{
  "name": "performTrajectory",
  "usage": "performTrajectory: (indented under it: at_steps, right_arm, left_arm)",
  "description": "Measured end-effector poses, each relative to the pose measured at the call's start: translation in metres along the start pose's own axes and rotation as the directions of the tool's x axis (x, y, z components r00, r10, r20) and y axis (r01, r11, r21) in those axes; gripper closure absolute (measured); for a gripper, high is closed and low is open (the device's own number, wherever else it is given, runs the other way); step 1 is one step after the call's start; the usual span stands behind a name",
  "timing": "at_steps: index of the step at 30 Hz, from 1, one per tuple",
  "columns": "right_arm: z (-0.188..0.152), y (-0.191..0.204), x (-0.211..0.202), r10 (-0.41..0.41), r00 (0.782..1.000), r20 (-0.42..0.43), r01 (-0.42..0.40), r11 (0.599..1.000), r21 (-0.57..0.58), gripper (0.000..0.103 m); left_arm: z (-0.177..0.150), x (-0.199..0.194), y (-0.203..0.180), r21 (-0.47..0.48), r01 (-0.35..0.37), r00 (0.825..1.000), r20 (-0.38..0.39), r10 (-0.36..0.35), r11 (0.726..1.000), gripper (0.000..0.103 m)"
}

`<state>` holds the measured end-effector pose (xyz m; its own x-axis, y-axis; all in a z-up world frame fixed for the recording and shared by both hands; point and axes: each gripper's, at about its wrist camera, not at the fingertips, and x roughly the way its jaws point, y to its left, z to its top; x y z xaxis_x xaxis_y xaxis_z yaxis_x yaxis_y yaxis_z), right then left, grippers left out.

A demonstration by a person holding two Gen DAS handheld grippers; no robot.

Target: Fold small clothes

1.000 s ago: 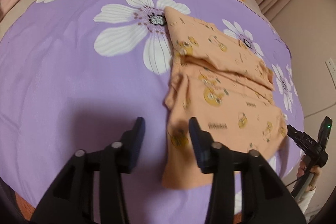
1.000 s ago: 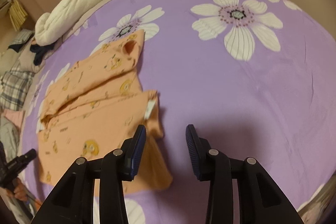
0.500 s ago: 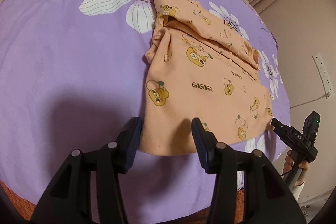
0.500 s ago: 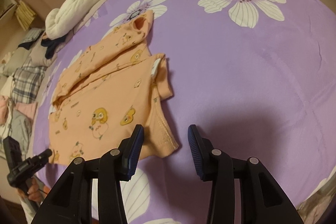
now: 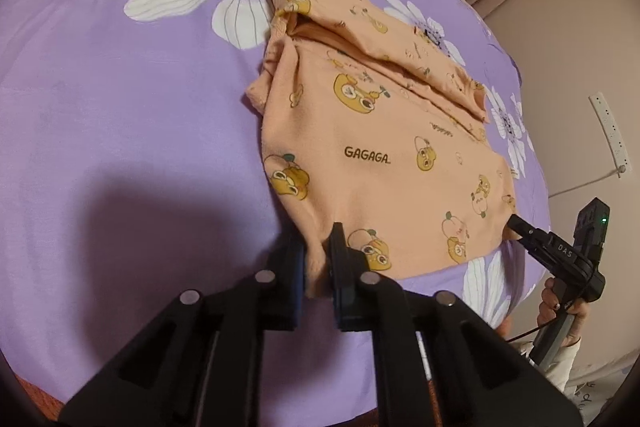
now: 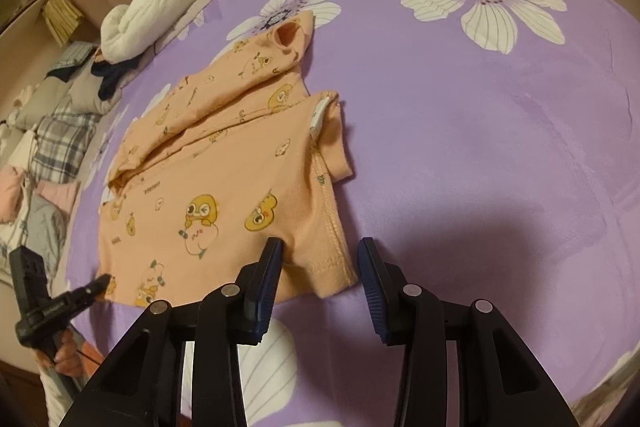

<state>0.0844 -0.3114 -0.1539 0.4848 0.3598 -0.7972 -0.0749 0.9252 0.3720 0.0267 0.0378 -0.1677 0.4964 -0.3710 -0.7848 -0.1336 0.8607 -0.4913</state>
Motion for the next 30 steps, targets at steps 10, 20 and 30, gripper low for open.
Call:
performTrajectory:
  at_steps: [10,20,30]
  right_arm:
    - [0.004,0.013,-0.04,0.112,0.988,0.103,-0.112,0.994,-0.012,0.094]
    - [0.008,0.036,-0.119,0.249,0.926,0.282,-0.241,0.968,-0.063,0.094]
    - [-0.007,0.041,-0.142,0.257,0.908,0.332,-0.246,0.966,-0.075,0.094]
  left_arm:
    - [0.008,-0.044,-0.022,0.009,0.036,0.993,0.11,-0.037,0.999,0.096]
    - [0.017,-0.123,-0.055,0.071,0.133,0.963,0.228,-0.146,0.989,0.097]
    - [-0.004,-0.151,-0.057,0.087,0.132,0.962,0.228,-0.149,0.987,0.097]
